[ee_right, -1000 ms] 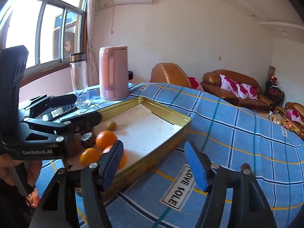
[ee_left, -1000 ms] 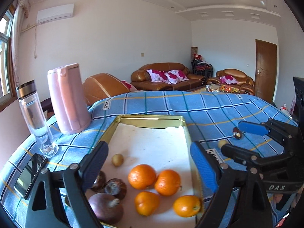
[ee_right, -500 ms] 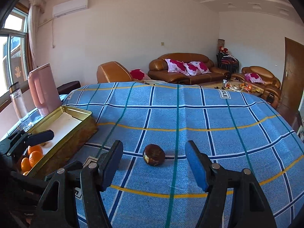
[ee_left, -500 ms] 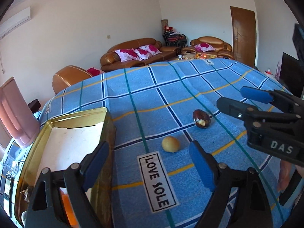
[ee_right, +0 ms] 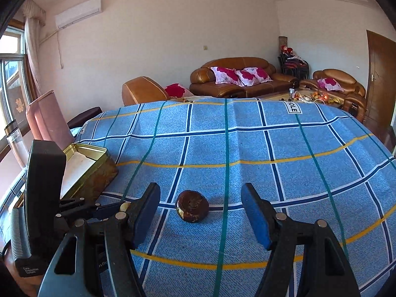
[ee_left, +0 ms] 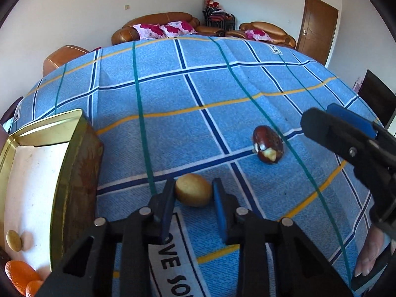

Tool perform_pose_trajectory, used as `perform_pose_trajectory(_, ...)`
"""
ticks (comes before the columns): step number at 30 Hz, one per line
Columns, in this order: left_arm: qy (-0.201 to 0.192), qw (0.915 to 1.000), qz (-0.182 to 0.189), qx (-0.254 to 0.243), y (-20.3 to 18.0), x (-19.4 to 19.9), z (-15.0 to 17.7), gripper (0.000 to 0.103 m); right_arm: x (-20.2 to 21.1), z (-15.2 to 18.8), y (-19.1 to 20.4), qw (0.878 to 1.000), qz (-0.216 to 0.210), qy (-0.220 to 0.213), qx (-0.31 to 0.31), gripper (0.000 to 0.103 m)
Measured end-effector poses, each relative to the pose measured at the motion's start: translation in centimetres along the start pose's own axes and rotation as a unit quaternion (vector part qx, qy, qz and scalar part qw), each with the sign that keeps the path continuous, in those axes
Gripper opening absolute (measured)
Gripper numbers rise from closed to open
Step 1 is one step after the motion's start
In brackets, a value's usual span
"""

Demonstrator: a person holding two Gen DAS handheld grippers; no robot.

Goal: Organize fruits
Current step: 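Move left tool to tan fruit while right tool moves to round brown fruit, then grasp tan fruit with left tool while right tool grasps round brown fruit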

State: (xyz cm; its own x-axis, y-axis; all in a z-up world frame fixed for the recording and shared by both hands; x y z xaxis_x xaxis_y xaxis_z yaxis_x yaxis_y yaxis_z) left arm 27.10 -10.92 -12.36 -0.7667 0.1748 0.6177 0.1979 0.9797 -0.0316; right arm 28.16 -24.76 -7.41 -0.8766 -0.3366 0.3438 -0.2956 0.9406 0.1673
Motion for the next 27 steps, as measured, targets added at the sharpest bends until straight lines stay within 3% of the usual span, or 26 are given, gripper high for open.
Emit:
perform_pose_trajectory(6,-0.035,0.9982,-0.046,0.016,2.3,-0.7,-1.9,0.031,-2.4,0.7,0.4,1.0,0.008,0.028,-0.001,0.069)
perform_pose_trajectory(18,-0.032,0.9983,-0.029,0.04,3.0,-1.2,-2.0,0.031,-6.3,2.6,1.1,0.994,-0.008,0.111,-0.008,0.069)
perform_pose_trajectory(22,-0.031,0.9984,-0.023,0.041,3.1,-1.2,-2.0,0.031,-7.1,3.4,0.9,0.99,-0.018,0.14,-0.019,0.056)
perform_pose_trajectory(27,-0.035,0.9983,-0.018,0.043,3.0,-1.0,-2.1,0.031,-7.1,3.3,1.6,0.99,-0.03,0.138,-0.014,0.042)
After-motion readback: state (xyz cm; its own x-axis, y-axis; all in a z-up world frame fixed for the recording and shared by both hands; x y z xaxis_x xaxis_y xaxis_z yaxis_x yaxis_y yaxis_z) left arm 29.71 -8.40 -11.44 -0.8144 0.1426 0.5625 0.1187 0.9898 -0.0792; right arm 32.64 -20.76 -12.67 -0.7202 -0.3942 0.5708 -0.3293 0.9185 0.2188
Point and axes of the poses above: each gripper's, at about its wrist camera, not at the fingertips, and x roughly against the way its jaws point, y to its left, z to its underside, the point moved 5 cm from there along -x, roughly the way its jaws point, and after that the axes turned 13 degrees about -y, right-handed, at the moved point
